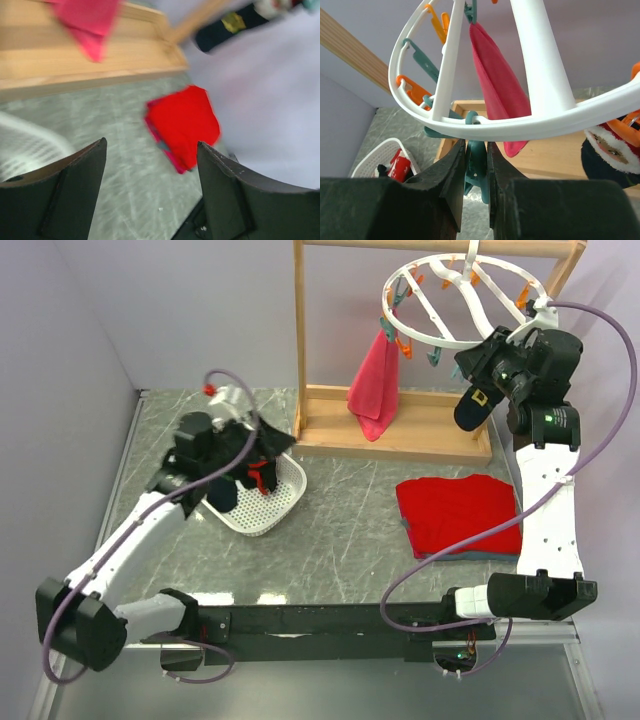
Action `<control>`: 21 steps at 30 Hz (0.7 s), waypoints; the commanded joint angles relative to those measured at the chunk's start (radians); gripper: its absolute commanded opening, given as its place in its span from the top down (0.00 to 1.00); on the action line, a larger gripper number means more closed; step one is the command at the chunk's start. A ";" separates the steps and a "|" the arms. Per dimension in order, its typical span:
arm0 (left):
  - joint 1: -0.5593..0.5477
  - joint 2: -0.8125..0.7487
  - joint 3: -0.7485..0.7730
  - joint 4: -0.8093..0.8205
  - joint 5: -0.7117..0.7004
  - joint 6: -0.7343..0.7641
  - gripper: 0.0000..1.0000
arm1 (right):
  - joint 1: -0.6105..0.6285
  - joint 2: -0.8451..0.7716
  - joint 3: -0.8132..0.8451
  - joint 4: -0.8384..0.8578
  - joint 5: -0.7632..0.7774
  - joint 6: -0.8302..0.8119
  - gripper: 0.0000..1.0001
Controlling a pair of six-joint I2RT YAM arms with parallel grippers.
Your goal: Remove the socks clipped to the hanger
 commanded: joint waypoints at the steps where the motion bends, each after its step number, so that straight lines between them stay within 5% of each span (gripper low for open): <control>1: -0.177 0.117 0.082 0.284 -0.085 0.046 0.22 | 0.033 -0.040 0.022 -0.027 0.030 0.009 1.00; 5: -0.322 0.281 0.139 0.513 -0.156 0.187 0.16 | 0.049 -0.044 0.031 -0.026 0.004 0.039 1.00; 11: -0.388 0.604 0.270 0.884 -0.126 0.207 0.13 | 0.088 -0.061 0.065 -0.018 0.008 0.090 1.00; 21: -0.491 1.115 0.695 1.133 -0.170 0.367 0.04 | 0.140 -0.048 0.105 -0.012 0.021 0.151 1.00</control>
